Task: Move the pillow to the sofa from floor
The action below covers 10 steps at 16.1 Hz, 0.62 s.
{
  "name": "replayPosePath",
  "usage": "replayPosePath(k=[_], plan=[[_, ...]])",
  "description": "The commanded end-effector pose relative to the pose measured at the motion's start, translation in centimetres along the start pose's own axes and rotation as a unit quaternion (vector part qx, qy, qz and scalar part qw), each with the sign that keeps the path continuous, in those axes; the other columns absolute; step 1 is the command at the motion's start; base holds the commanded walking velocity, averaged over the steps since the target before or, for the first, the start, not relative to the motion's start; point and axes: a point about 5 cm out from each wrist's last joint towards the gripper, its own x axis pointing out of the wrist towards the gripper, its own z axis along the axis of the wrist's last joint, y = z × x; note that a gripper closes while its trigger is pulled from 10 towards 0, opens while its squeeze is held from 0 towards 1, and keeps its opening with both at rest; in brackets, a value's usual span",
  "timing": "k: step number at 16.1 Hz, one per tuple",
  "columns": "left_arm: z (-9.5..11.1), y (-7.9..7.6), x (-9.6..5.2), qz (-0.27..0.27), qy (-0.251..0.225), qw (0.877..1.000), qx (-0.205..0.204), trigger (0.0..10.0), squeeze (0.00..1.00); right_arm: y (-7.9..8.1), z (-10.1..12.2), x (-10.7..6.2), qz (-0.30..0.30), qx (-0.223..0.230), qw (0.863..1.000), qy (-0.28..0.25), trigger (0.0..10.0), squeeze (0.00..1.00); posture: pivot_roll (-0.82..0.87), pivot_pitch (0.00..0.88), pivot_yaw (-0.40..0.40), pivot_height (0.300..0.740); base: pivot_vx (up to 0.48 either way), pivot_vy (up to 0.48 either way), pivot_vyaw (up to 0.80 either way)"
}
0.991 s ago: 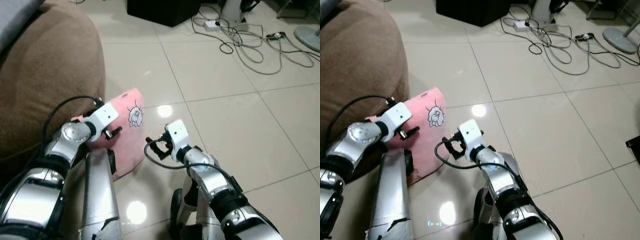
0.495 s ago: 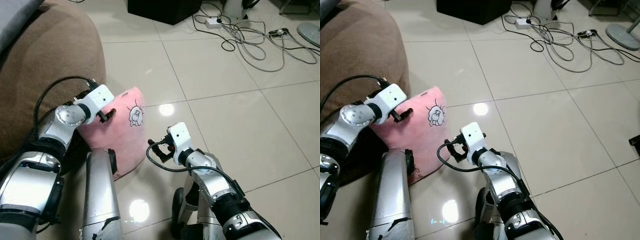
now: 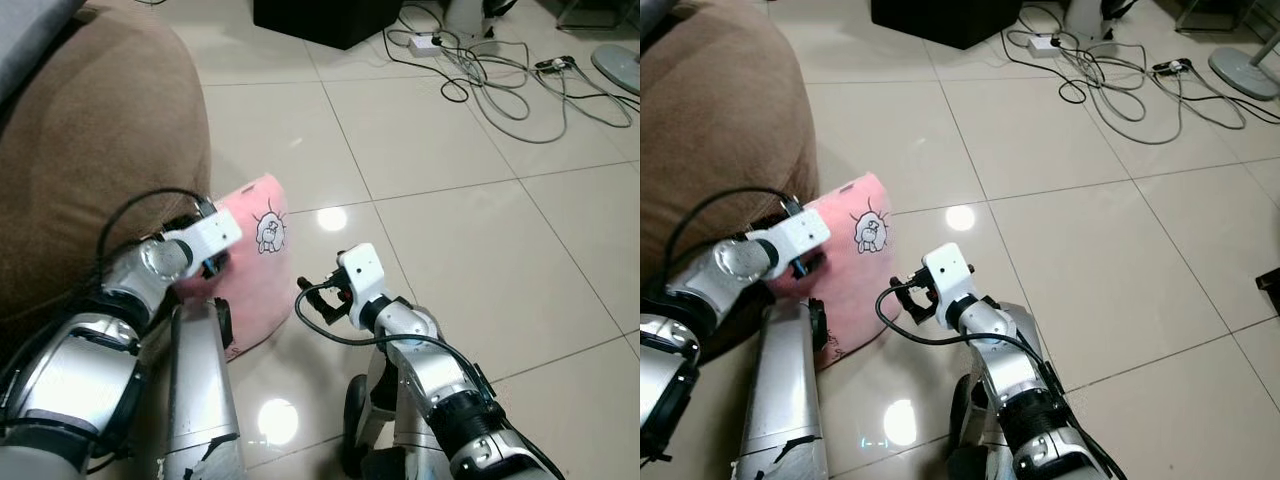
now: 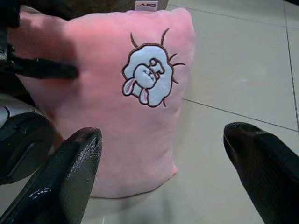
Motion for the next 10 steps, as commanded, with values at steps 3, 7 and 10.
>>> replayPosePath(k=[3, 7, 10], plan=[[-0.28, -0.86, 0.28, 0.006, 0.021, 1.000, 0.022, 10.0, 0.00, -0.26, -0.87, -0.83, -0.004, 0.003, 1.000, 0.018, 10.0, 0.00, 0.16, 0.270, -0.169, 0.437, 0.000, 0.000, 0.00], [-0.08, -0.70, 0.36, 0.029, 0.020, 0.999, 0.004, 10.0, 1.00, -0.29, -0.93, -1.23, -0.008, 0.004, 1.000, 0.020, 10.0, 0.00, 0.14, 0.271, -0.169, 0.437, 0.000, 0.000, 0.00], [0.27, -0.06, 0.30, 0.048, 0.011, 0.999, -0.002, 10.0, 1.00, -0.31, -1.24, -1.59, -0.010, 0.004, 1.000, 0.026, 10.0, 0.00, 0.14, 0.257, -0.170, 0.437, 0.000, 0.000, 0.00]])
